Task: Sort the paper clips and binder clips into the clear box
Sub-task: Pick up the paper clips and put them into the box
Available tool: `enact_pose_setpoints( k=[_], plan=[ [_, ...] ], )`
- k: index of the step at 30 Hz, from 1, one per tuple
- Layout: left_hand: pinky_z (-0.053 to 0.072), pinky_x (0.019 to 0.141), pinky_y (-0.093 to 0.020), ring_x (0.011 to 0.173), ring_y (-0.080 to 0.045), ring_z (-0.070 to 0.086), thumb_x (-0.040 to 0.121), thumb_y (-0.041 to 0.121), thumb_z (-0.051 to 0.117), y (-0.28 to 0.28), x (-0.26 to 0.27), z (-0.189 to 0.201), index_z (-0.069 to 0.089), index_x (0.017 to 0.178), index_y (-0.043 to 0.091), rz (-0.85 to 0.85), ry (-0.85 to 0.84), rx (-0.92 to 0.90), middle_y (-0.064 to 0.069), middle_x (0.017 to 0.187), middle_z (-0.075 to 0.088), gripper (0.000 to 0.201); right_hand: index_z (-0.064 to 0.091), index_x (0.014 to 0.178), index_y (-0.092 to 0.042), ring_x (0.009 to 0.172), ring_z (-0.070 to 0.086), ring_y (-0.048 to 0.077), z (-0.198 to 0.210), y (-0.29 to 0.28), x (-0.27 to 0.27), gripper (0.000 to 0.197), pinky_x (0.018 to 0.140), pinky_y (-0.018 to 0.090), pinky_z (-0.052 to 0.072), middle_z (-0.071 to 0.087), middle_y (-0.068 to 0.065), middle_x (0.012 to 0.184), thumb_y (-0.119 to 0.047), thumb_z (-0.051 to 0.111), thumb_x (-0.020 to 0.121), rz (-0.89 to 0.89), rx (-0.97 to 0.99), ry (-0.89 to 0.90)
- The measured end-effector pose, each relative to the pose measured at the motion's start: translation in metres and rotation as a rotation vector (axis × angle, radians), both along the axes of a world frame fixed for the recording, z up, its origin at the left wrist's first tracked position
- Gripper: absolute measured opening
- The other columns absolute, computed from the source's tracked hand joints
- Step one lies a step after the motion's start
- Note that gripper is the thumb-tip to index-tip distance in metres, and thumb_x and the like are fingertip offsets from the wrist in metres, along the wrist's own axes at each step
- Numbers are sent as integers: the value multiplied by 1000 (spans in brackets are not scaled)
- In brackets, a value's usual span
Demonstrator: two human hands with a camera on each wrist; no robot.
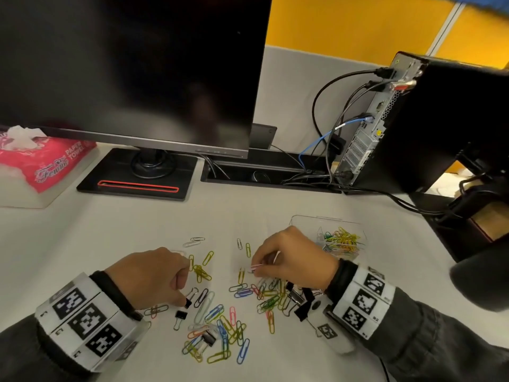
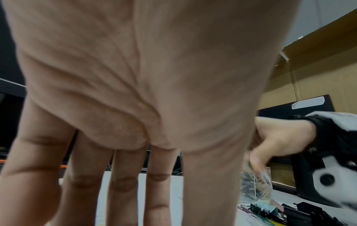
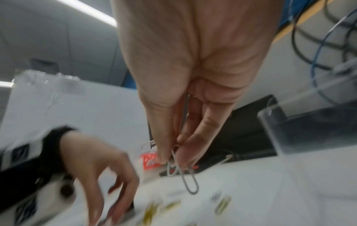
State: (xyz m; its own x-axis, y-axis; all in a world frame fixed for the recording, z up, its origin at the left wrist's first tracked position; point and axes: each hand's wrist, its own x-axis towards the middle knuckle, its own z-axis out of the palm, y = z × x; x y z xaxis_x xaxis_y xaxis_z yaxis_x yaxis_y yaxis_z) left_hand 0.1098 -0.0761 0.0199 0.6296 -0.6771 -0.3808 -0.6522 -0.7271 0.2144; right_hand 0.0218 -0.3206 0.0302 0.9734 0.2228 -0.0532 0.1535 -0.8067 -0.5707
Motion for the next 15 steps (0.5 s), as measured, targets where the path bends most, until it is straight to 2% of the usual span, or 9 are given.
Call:
enact_pose_setpoints(
  k=[4,8,11,15],
  plan=[
    [45,72,-18,77,-4,56,79,47,67,0,-1,-1,55,87,30,-11,-6,6,12,89,62,22,75,87,-19,69,66,7,36,-35,-12,11,68,16,54,73,-5,81,-27,73,80,-104,73,-104],
    [47,74,-18,73,-2,53,79,46,67,0,0,-2,53,81,32,-4,10,0,13,84,59,21,75,86,-16,69,68,13,58,-85,-25,13,66,25,58,72,-4,80,-25,72,77,-292,152,-298],
    [48,77,-20,75,-2,54,78,48,67,0,0,-3,53,82,32,-2,12,-4,14,84,60,21,73,86,-17,72,68,13,47,-112,-33,9,68,30,59,71,-4,81,-18,71,78,-397,183,-368],
    [48,77,-19,79,-2,58,79,48,66,1,-2,-4,52,80,33,1,17,-6,14,85,61,21,74,88,-15,77,67,12,12,-126,-40,8,69,32,59,70,-4,85,-14,70,80,-444,163,-352]
  ],
)
